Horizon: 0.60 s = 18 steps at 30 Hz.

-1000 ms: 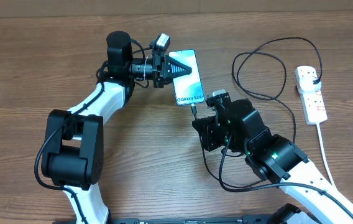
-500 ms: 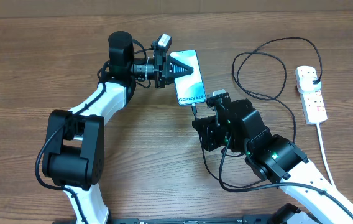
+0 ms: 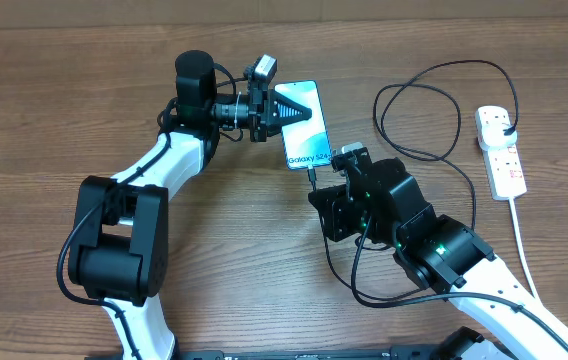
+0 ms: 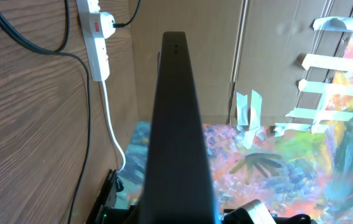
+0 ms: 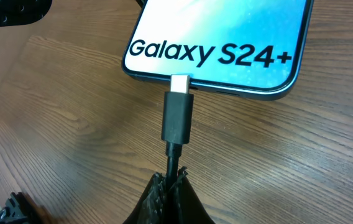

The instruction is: Plug charger to phone and switch on socket

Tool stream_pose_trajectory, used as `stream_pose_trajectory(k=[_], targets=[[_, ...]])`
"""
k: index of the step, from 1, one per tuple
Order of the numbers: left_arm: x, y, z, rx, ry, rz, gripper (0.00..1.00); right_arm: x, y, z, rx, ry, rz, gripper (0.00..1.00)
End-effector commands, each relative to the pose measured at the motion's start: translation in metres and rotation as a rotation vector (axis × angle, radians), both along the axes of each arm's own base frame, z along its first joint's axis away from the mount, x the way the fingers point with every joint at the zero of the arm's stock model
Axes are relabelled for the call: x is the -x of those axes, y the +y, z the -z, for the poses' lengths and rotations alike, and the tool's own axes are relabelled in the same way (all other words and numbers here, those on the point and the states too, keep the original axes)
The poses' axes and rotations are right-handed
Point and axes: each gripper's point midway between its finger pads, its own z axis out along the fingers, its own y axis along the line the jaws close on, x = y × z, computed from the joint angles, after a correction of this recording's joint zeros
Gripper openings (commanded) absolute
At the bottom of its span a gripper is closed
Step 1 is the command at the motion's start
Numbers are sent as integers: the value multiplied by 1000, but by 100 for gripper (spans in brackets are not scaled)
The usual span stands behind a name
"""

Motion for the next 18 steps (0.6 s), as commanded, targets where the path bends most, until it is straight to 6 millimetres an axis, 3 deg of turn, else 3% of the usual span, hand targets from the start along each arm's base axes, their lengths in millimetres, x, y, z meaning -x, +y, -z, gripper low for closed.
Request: stream_pose_trajectory(k=[1,18], targets=[[-5,4,-8,8,-13,2,4,-1,1,0,0,-1,8,4],[-9,6,-8,4,12,-20,4,0,0,1,4,4,7,4]])
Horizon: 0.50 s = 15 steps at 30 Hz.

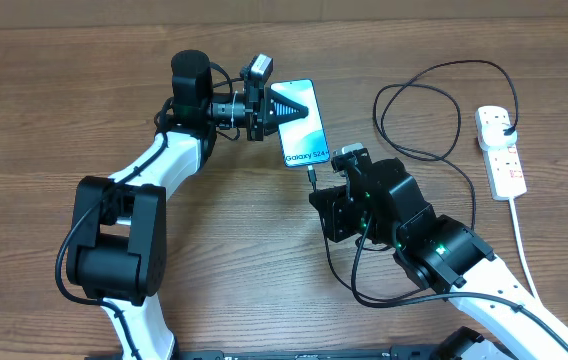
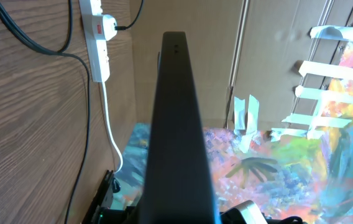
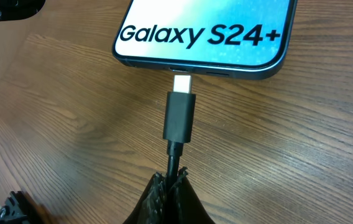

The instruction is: Plug charger to phone and switch on socket

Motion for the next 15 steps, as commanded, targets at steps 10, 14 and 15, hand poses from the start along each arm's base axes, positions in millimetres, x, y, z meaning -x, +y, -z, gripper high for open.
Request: stream_pose_trajectory(k=[10,14,15], targets=[[-5,0,-8,7,-52,-1,4,-1,1,-1,1,-4,6,4],[-7,0,-7,4,-61,-13,4,-1,1,0,1,-3,6,4],[-7,0,-7,4,-63,-13,4,-1,1,-1,1,-4,6,4]])
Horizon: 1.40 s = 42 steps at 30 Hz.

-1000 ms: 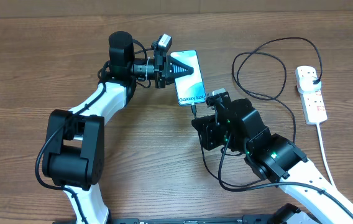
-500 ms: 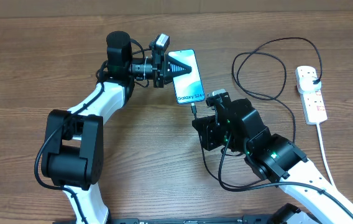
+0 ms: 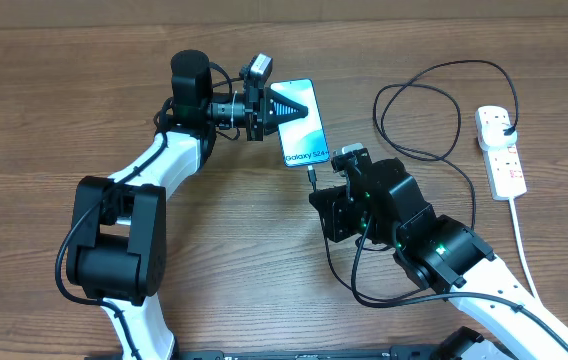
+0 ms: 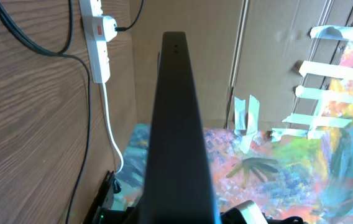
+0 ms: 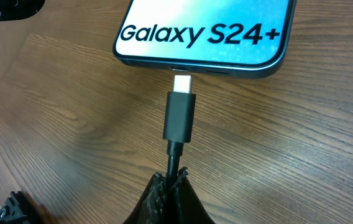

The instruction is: Plug charger to phone and switch on socket

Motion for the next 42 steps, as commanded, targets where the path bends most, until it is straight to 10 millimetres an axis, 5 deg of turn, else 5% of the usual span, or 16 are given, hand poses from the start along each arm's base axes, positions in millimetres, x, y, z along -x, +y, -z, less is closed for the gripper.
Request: stream_pose_trajectory(k=[1,42], targets=[[-7,0,-8,5,-65,-11,4,-1,1,-1,1,-4,5,4],[2,-5,-9,11,-38,33,4,-1,1,0,2,-4,6,4]])
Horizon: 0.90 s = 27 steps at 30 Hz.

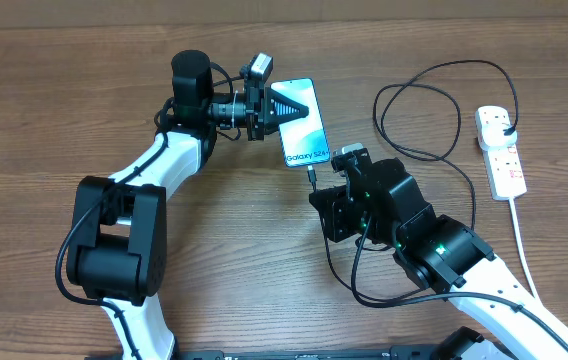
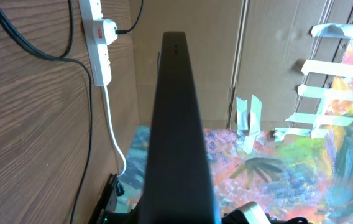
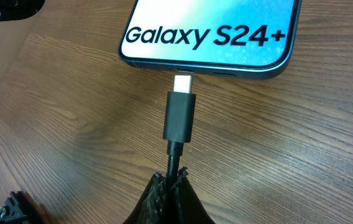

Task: Plug charger to phone and switch on socket
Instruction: 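Push the plug fully into the phone's bottom port with the right gripper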

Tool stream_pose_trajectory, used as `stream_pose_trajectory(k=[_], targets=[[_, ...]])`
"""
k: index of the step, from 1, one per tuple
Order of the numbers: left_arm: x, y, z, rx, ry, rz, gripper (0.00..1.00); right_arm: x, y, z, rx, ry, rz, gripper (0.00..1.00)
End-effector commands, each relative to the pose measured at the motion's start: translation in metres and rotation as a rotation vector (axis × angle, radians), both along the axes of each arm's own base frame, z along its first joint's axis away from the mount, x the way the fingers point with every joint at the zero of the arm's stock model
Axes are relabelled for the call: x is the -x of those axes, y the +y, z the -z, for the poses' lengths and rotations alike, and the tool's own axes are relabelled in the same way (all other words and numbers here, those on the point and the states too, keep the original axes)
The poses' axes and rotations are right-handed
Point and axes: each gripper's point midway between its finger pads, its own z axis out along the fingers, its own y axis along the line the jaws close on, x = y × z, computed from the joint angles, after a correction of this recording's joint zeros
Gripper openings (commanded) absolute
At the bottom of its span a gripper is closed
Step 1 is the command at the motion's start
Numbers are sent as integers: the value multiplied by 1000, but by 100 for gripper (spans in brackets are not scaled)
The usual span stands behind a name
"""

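The phone [image 1: 304,130] has a lit blue screen reading "Galaxy S24+" [image 3: 206,34]. It is held just above the table at the back middle, with my left gripper [image 1: 292,108] shut on its upper half. The left wrist view shows it edge-on as a dark bar [image 2: 179,124]. My right gripper [image 3: 175,186] is shut on the black charger cable just behind its plug [image 3: 179,117]. The plug's metal tip [image 3: 183,82] points at the phone's bottom edge with a small gap between them. The white socket strip [image 1: 499,150] lies at the far right, with the charger's adapter plugged in.
The black cable [image 1: 419,110] loops over the table between the phone and the strip. The strip's white lead [image 1: 522,240] runs toward the front right edge. The strip's red switch [image 2: 106,25] shows in the left wrist view.
The phone has shifted slightly to the right in the right wrist view. The plug tip still stands a little short of the phone's bottom edge. Both grippers keep their hold.
At first the plug tip lay against the phone's bottom edge. Then the phone stood a little farther from the plug, leaving a gap with the bare tip showing. That gap held at the following moment and remains now, with the phone nudged sideways.
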Motion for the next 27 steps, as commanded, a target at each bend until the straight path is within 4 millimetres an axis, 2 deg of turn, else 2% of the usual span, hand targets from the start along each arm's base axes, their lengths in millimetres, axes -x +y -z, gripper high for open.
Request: stream_pose_trajectory(k=[1,9,16,22,27], targets=[[4,-3,-9,13,-16,42,4,-2,1,-1,0,-6,6,4],[6,-3,-10,18,-37,58,4,-6,4,7,8,6,6,4],[9,-6,-11,24,-104,70,4,-7,5,5,3,0,6,4],[-2,2,-9,18,-185,20,4,6,9,10,-9,53,-42,4],[-6,2,-9,13,-215,0,4,5,10,8,-14,48,-45,4]])
